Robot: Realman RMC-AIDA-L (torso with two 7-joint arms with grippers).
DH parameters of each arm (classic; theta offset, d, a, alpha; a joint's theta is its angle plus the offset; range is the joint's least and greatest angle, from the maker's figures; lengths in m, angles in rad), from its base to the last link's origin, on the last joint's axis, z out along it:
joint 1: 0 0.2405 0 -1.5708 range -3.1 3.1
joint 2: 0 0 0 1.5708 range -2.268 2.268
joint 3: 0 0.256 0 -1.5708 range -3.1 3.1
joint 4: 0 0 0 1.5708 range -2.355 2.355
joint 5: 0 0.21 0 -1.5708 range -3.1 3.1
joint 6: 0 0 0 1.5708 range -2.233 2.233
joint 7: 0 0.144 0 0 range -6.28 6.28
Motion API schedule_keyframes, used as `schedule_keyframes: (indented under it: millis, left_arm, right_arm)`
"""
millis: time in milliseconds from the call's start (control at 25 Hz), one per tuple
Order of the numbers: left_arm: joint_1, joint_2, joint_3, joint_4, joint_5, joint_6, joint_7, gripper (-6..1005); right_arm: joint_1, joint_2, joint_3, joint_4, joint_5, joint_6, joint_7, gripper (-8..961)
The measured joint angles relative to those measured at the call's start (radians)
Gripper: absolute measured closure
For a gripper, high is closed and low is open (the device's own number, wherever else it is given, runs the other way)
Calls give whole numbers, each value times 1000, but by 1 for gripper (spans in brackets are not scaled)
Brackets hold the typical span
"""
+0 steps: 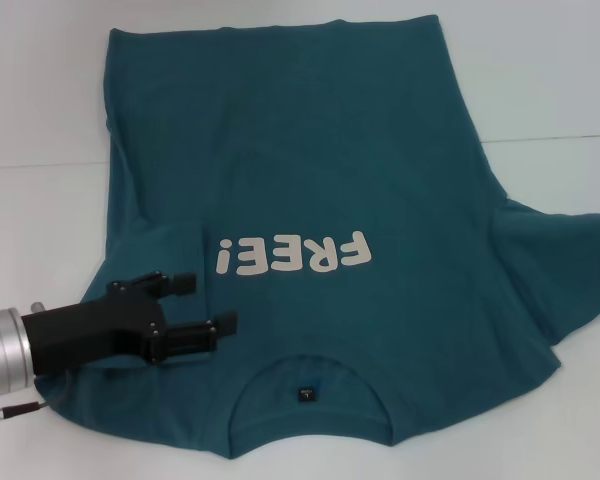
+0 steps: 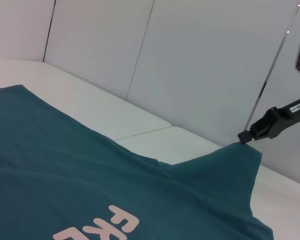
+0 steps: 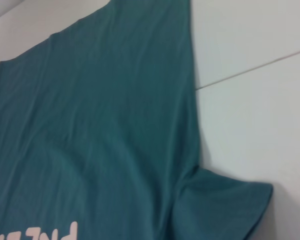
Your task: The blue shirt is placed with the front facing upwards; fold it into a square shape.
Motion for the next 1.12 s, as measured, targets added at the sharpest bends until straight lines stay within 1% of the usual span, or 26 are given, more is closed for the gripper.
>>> schedule_keyframes:
  millis: [280, 520, 840, 1000, 1120]
  left_arm:
    - [7, 2, 0, -3, 0, 5, -3, 67]
    - [10, 3, 0, -3, 4, 7, -3, 67]
    - [9, 9, 0, -3, 3, 10, -12, 66]
    - [9, 11, 0, -3, 3, 11, -15, 67]
    - [7, 11, 0, -3, 2, 11, -15, 66]
  right_arm:
    - [-1, 0, 2, -39, 0, -27, 7, 945]
    - [-8, -4, 5, -42, -22, -7, 7, 940]
    - [14, -3, 5, -60, -27, -13, 8, 933]
    - [31, -2, 5, -64, -24, -39, 8, 929]
    - [48, 2, 5, -70, -19, -67, 7, 927]
